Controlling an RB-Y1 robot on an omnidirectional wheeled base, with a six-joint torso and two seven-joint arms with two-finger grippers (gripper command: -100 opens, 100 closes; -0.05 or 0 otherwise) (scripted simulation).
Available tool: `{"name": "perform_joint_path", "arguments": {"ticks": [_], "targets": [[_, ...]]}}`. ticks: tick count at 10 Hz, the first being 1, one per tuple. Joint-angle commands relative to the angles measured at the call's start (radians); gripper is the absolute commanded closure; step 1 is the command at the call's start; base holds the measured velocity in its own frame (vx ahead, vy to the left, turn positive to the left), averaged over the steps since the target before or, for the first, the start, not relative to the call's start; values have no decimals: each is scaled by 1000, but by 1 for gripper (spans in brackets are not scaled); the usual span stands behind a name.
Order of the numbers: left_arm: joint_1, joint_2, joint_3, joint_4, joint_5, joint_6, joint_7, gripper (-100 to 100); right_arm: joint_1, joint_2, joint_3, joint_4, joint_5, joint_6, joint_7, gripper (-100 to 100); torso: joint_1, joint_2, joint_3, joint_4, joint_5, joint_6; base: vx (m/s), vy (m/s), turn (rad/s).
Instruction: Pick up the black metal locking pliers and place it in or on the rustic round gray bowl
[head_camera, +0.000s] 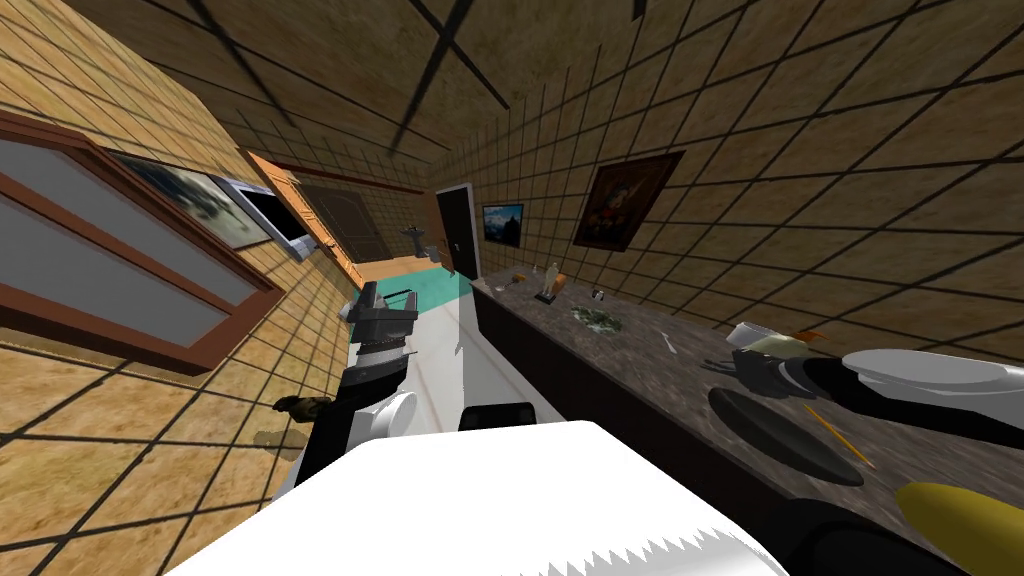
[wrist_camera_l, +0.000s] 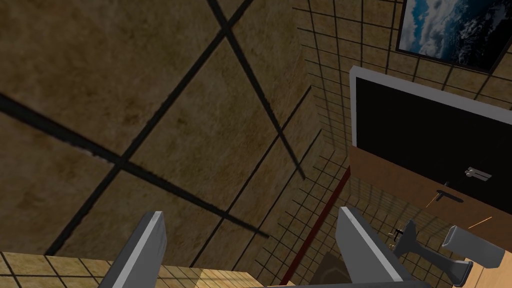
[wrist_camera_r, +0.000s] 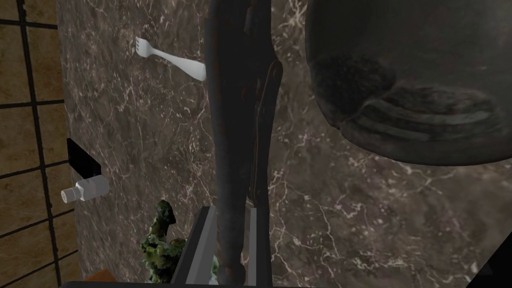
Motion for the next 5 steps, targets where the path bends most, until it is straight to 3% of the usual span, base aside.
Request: {"name": "perform_joint_path", "arguments": {"ticks": [1, 5], "targets": [[0, 0, 0, 0, 0, 0, 0, 0, 27, -8, -31, -5, 4, -8, -13, 100, 0, 0, 0, 0, 0, 0, -44, -17, -29], [0, 0, 0, 0, 0, 0, 0, 0, 36, -51, -46, -7, -14, -34, -49, 100, -1, -2, -1, 0, -1, 0, -28, -24, -92]]}}
